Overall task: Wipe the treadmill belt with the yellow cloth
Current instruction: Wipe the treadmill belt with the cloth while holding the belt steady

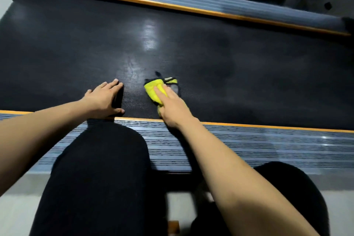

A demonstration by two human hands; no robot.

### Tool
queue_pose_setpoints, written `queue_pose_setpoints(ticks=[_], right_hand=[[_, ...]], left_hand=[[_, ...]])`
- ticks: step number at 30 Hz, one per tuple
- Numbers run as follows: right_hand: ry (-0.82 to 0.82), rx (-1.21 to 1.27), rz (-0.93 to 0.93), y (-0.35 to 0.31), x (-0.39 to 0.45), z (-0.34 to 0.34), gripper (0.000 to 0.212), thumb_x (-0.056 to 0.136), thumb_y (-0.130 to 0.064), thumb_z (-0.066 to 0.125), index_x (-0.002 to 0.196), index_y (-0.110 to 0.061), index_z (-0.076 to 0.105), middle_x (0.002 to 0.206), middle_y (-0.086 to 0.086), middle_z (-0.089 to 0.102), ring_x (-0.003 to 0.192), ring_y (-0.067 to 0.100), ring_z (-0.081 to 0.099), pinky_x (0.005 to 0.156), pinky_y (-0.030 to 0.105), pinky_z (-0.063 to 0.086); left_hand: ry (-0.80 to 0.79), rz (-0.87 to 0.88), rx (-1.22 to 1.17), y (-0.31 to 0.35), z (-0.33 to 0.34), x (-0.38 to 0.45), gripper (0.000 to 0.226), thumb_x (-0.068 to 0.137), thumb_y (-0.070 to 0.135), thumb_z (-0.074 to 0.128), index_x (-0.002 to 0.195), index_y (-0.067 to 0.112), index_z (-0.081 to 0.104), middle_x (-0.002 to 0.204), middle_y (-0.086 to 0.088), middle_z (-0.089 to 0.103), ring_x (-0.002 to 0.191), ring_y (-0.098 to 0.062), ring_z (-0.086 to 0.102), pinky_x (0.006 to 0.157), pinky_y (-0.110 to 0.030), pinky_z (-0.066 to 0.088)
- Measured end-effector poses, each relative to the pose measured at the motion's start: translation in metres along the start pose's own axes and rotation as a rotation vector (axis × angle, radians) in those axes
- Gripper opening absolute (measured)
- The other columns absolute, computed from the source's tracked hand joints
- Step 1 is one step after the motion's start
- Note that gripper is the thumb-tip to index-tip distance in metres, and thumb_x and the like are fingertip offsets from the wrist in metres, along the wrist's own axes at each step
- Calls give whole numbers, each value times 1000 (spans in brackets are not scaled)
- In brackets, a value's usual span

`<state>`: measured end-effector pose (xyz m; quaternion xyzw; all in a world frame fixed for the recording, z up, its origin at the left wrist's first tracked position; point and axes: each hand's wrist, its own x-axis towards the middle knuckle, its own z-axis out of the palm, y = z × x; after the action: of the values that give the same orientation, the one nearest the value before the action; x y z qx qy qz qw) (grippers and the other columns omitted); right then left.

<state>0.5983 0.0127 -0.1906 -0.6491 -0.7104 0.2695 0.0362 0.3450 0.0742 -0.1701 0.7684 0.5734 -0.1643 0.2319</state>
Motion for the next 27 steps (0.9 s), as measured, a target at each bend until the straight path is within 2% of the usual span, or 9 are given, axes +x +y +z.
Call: queue_pose_setpoints(ticks=[4, 8, 11, 14, 16, 18, 20, 23, 27], right_hand=[[130, 1, 441, 98, -27, -31, 82, 84, -22, 51, 155, -41, 14, 166, 3, 13, 135, 42, 43, 112, 44, 39], [170, -52, 781, 178, -58, -68, 80, 91, -18, 52, 159, -25, 10, 164, 15, 8, 146, 40, 23, 118, 41, 28], [269, -13, 838, 161, -48, -68, 69, 91, -14, 54, 153, -13, 26, 159, 22, 19, 143, 42, 26, 113, 43, 32], [363, 48, 689, 96, -25, -42, 60, 85, -11, 53, 144, -15, 43, 148, 22, 35, 125, 42, 42, 102, 41, 41], [325, 106, 527, 30, -7, -18, 67, 77, -11, 52, 142, -24, 45, 145, 18, 37, 116, 38, 49, 97, 39, 43], [221, 98, 318, -39, 9, 11, 76, 76, -7, 55, 148, -25, 38, 152, 16, 32, 128, 35, 44, 103, 38, 39], [132, -29, 99, -88, 19, 33, 78, 81, -8, 58, 153, -23, 31, 163, 13, 21, 145, 32, 29, 112, 41, 34], [33, -165, -15, -88, 30, 22, 76, 88, -19, 57, 155, -30, 24, 167, 6, 12, 147, 32, 28, 112, 44, 38], [-167, -536, -290, -59, 48, -20, 76, 94, -53, 50, 156, -39, 8, 167, 5, 12, 143, 34, 34, 110, 46, 40]], left_hand=[[-5, 1, -4, 1, 0, 0, 109, 82, 59, 73, 162, 28, 5, 171, 9, -3, 157, -25, 4, 120, -64, 20], [-16, 9, 1, 5, -2, -1, 108, 84, 57, 71, 162, 27, 3, 171, 7, -5, 157, -25, 3, 120, -65, 19], [-28, 13, -8, 3, 0, 0, 109, 83, 58, 71, 162, 28, 3, 171, 8, -6, 157, -25, 2, 120, -66, 18], [-24, 19, -23, 2, 1, 3, 109, 82, 59, 71, 162, 29, 3, 171, 9, -6, 157, -24, 2, 120, -67, 16], [-11, 26, -32, 2, 0, 1, 109, 82, 59, 72, 162, 28, 4, 171, 9, -5, 157, -24, 2, 120, -66, 15], [15, 41, -25, 1, 1, -3, 109, 82, 61, 70, 162, 26, 5, 171, 7, -3, 157, -24, 4, 122, -63, 15], [61, 52, -13, -6, 5, -8, 108, 82, 65, 67, 161, 22, 8, 171, 1, 0, 157, -25, 6, 124, -56, 16], [85, 85, 38, -25, 5, -13, 105, 84, 69, 61, 161, 20, 9, 171, -5, 4, 156, -28, 11, 124, -46, 20], [37, 134, 173, -37, -9, -17, 99, 89, 70, 52, 162, 26, 3, 171, 0, 0, 156, -26, 11, 122, -46, 20]])
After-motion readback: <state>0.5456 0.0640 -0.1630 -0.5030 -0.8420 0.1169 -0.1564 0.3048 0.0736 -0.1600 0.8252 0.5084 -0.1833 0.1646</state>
